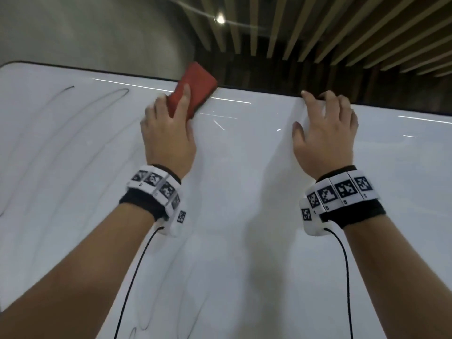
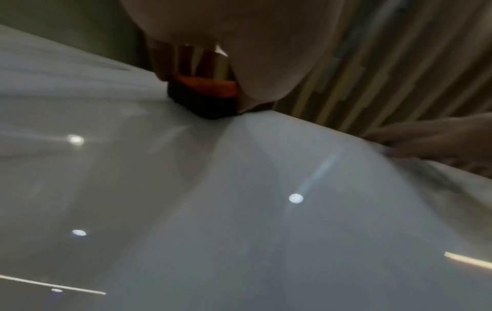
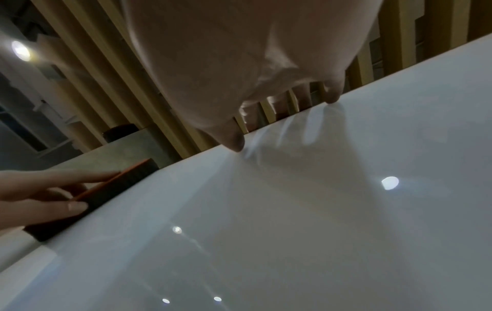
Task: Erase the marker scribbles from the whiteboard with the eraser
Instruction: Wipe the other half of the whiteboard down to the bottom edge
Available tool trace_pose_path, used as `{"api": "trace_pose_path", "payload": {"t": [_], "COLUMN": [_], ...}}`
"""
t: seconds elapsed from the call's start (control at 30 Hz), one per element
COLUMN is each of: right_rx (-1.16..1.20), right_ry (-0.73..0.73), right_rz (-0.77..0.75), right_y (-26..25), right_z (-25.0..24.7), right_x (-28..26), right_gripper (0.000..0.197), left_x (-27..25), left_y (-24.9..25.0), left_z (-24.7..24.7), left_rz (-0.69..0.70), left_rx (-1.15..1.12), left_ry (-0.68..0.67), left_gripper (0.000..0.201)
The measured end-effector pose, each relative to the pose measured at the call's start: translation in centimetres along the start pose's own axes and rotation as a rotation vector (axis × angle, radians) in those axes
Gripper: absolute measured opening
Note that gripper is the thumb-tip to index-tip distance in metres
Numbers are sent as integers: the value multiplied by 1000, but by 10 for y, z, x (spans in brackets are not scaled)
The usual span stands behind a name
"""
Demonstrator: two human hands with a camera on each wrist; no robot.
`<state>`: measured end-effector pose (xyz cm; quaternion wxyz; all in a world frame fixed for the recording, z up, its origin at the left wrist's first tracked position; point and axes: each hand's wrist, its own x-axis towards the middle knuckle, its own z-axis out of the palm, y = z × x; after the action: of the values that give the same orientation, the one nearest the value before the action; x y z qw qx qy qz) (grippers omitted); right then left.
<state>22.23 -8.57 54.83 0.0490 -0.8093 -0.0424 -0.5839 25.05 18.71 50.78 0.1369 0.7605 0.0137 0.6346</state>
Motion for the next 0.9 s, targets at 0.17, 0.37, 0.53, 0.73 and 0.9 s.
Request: {"api": "trace_pose_path", "payload": {"t": [0.17, 0.37, 0.53, 0.73, 0.9], "right_rx": [3, 22, 35, 140, 105], "right_ry": [5, -17, -18, -63, -10], "right_rz": [43, 75, 7, -44, -31], "right_y": [-8, -15, -40, -57, -64], "right_z": [0, -5, -5, 4, 7], "right_x": [0, 4, 16, 22, 17], "right_gripper": [57, 56, 50, 52, 53], "left_x": [-57, 23, -59, -37, -4], "left_y": [27, -46, 5, -52, -57], "left_z": [4, -2, 7, 2, -2], "left_rz": [507, -197, 353, 213, -248], "left_rx": [-22, 68, 46, 106, 104], "left_ry": [-61, -8, -8, -2, -18], "left_gripper": [67, 66, 71, 69, 68]}}
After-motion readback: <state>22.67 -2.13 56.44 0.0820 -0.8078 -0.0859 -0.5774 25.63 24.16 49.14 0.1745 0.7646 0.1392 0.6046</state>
